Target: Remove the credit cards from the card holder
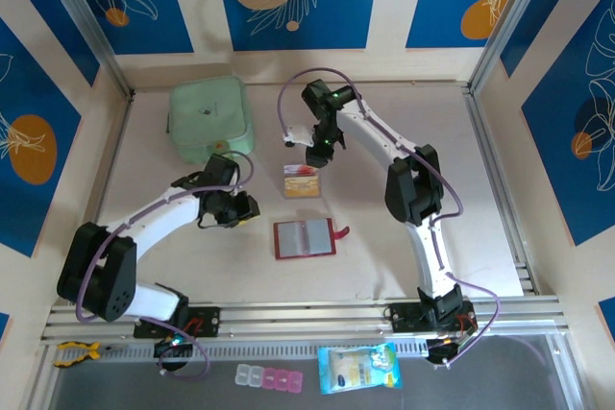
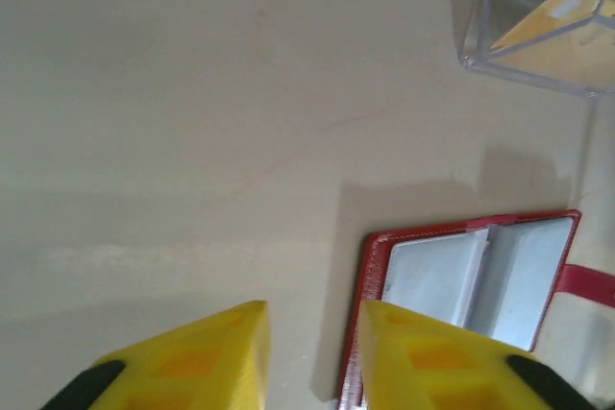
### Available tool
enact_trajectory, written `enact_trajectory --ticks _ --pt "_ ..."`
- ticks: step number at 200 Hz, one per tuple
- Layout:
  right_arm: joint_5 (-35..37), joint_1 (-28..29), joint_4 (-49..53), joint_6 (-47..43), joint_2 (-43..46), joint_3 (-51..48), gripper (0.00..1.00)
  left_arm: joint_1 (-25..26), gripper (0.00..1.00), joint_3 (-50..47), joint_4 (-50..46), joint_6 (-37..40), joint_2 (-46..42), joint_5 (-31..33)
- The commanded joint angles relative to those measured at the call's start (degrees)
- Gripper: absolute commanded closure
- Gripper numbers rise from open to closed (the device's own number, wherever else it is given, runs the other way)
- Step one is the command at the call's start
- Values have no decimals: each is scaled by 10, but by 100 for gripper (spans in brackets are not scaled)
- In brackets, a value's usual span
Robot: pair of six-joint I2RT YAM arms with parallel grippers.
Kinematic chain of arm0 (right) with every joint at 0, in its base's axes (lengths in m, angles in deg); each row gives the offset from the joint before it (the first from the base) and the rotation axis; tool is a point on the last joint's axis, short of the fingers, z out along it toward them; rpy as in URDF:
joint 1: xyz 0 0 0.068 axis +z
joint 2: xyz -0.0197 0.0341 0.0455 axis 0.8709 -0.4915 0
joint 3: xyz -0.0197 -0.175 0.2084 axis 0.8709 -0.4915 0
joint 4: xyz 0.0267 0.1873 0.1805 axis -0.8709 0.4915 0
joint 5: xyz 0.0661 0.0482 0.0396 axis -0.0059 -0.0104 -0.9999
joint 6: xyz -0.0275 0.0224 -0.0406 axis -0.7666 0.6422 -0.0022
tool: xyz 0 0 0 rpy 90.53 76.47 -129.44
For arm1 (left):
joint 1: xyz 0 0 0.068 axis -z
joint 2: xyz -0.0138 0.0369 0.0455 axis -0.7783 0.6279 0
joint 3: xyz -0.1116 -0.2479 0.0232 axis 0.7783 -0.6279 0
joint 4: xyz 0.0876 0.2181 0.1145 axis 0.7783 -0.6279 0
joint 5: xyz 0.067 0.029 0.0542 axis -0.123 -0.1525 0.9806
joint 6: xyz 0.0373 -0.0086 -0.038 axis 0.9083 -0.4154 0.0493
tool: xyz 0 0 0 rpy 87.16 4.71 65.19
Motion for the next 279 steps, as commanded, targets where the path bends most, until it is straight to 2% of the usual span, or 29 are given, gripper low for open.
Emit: enact_trajectory --ticks 1,12,22,28,31,36,50,78,104,142,166,181,214,243,263,279 --pt "-10 -12 -46 62 64 -38 58 -15 55 42 -60 52 -8 51" --pt "-14 -17 -67 86 82 -63 47 -18 43 56 -72 67 -9 74" --pt "-19 -23 -90 104 101 -91 27 -21 30 66 -83 76 -10 102" --pt "-20 -25 -105 114 113 -110 18 -22 20 72 -91 81 -9 118" --pt "-21 -27 -112 118 119 -119 16 -23 10 75 -95 83 -9 126" --pt "-20 -29 -124 124 129 -134 12 -25 1 79 -100 86 -8 138" --pt "-14 -37 -160 141 162 -188 0 -31 0 91 -111 100 -4 163" --pt "5 -61 -246 199 225 -292 1 -42 0 99 -114 128 4 227" --pt "22 -88 -325 259 279 -392 1 -47 0 86 -70 163 4 295" --pt "36 -149 -468 344 359 -548 1 -49 1 50 -18 216 -46 446" --pt "8 -209 -554 413 396 -627 1 -49 1 -18 80 276 -97 523" --pt "9 -239 -621 440 409 -678 1 -50 0 -82 177 320 -126 558" --pt "7 -279 -771 476 418 -771 1 -60 1 -220 433 391 -153 561" --pt "2 -301 -856 512 415 -814 1 -72 1 -293 653 436 -115 521" --pt "-25 -306 -926 525 415 -843 1 -77 1 -293 731 476 -57 512" --pt "-4 -301 -943 525 406 -850 1 -82 1 -276 739 490 -28 491"
